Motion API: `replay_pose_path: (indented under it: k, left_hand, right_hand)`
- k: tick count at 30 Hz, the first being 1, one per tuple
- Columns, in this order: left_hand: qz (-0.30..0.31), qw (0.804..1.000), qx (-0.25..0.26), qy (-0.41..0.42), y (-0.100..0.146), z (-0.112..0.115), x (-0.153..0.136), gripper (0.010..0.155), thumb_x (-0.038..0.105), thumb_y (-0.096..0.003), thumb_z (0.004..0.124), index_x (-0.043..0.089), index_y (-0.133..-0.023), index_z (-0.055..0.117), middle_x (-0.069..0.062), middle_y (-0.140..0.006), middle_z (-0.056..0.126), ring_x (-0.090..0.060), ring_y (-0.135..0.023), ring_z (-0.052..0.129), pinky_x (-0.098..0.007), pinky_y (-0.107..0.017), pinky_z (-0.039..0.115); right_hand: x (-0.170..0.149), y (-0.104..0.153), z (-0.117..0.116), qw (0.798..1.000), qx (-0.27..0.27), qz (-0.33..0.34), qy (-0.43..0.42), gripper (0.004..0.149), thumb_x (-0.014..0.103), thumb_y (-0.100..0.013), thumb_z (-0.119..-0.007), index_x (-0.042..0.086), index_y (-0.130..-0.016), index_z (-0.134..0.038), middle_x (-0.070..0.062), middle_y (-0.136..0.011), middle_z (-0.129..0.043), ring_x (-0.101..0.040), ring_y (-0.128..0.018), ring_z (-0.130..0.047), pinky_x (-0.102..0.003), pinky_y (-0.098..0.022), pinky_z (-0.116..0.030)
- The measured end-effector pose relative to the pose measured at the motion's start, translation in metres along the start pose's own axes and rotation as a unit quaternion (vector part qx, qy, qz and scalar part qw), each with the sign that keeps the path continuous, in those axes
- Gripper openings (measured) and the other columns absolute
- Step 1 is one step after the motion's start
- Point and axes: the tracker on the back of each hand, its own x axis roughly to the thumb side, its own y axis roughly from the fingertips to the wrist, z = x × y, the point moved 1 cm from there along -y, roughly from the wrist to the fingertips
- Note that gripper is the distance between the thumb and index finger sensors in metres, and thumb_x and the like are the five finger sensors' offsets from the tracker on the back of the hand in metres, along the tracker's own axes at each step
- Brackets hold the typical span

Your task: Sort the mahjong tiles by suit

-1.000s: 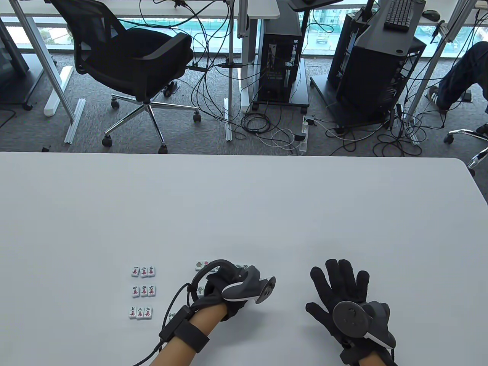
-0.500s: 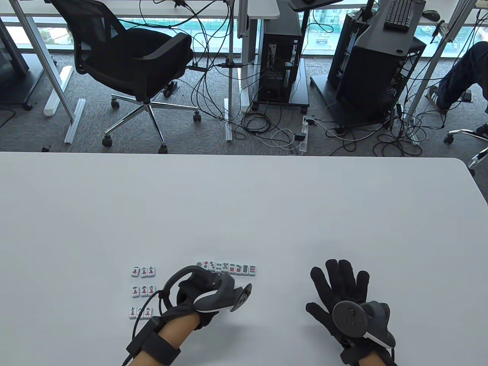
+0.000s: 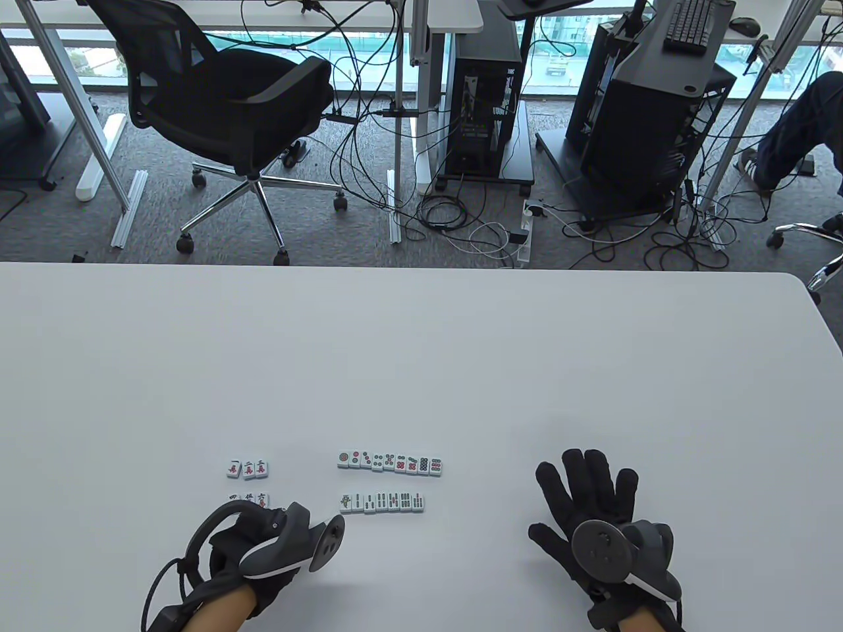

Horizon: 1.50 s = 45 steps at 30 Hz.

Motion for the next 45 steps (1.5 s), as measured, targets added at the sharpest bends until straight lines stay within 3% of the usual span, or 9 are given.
replay_pose_path:
  k: [4,9,13,17,24,33,45]
  left_hand:
    - [0.001,1.000,0.013,-0.006,-0.001,0.009,0.006,0.065,0.055,-0.0262,0.089,0.022,-0.082,0.083,0.018,-0.040,0.100,-0.004,-0.011,0.094,-0.034,-0.025,0.087]
    - [0.004,1.000,0.002,-0.026,-0.008,0.002,0.006,0.062,0.054,-0.0278,0.088,0.020,-0.080,0.085,0.017,-0.041,0.100,-0.005,-0.012,0.094,-0.035,-0.027,0.087]
    - [-0.015,0.999,0.031,-0.026,-0.018,-0.024,0.002,0.062,0.053,-0.0278,0.088,0.019,-0.079,0.085,0.017,-0.041,0.100,-0.004,-0.012,0.094,-0.035,-0.025,0.087]
    - [-0.011,0.998,0.055,0.039,-0.035,-0.055,0.011,0.062,0.054,-0.0285,0.088,0.019,-0.080,0.085,0.017,-0.041,0.100,-0.004,-0.012,0.094,-0.035,-0.025,0.087]
    - [0.017,0.993,0.101,0.050,-0.071,-0.092,0.069,0.062,0.054,-0.0285,0.087,0.019,-0.079,0.085,0.018,-0.040,0.100,-0.004,-0.011,0.093,-0.034,-0.024,0.087]
    - [0.049,0.994,0.089,0.035,-0.099,-0.092,0.116,0.061,0.055,-0.0279,0.088,0.019,-0.078,0.086,0.018,-0.037,0.099,-0.003,-0.007,0.092,-0.033,-0.022,0.087]
    - [0.058,0.995,0.080,0.001,-0.102,-0.080,0.126,0.061,0.056,-0.0271,0.088,0.020,-0.077,0.087,0.019,-0.033,0.099,-0.002,-0.003,0.089,-0.032,-0.017,0.086]
  right_hand:
    - [0.001,0.000,0.000,1.000,0.001,0.001,0.004,0.078,0.062,-0.051,-0.057,0.035,-0.110,-0.015,-0.009,-0.117,-0.005,-0.039,-0.104,0.002,-0.070,-0.070,-0.007]
    - [0.001,0.000,0.000,1.000,0.002,0.000,0.003,0.078,0.062,-0.051,-0.057,0.035,-0.110,-0.015,-0.009,-0.118,-0.005,-0.039,-0.104,0.002,-0.070,-0.070,-0.007]
    - [0.002,0.000,0.000,1.000,-0.001,0.001,-0.001,0.078,0.062,-0.051,-0.057,0.035,-0.110,-0.015,-0.009,-0.118,-0.005,-0.039,-0.104,0.002,-0.070,-0.071,-0.007]
    - [0.001,0.000,0.000,1.000,-0.001,0.001,-0.004,0.078,0.062,-0.051,-0.057,0.035,-0.110,-0.015,-0.009,-0.118,-0.005,-0.039,-0.104,0.002,-0.070,-0.071,-0.007]
    - [0.002,0.000,0.001,1.000,-0.003,0.004,-0.007,0.077,0.062,-0.051,-0.057,0.035,-0.110,-0.015,-0.009,-0.118,-0.005,-0.039,-0.104,0.002,-0.070,-0.071,-0.007]
    - [0.002,0.000,0.000,1.000,-0.003,0.006,-0.010,0.077,0.062,-0.051,-0.057,0.036,-0.110,-0.015,-0.009,-0.118,-0.005,-0.039,-0.104,0.002,-0.070,-0.071,-0.006]
    - [0.002,0.000,0.000,1.000,-0.001,0.005,-0.009,0.077,0.062,-0.051,-0.057,0.036,-0.110,-0.015,-0.009,-0.118,-0.005,-0.039,-0.104,0.002,-0.070,-0.071,-0.007]
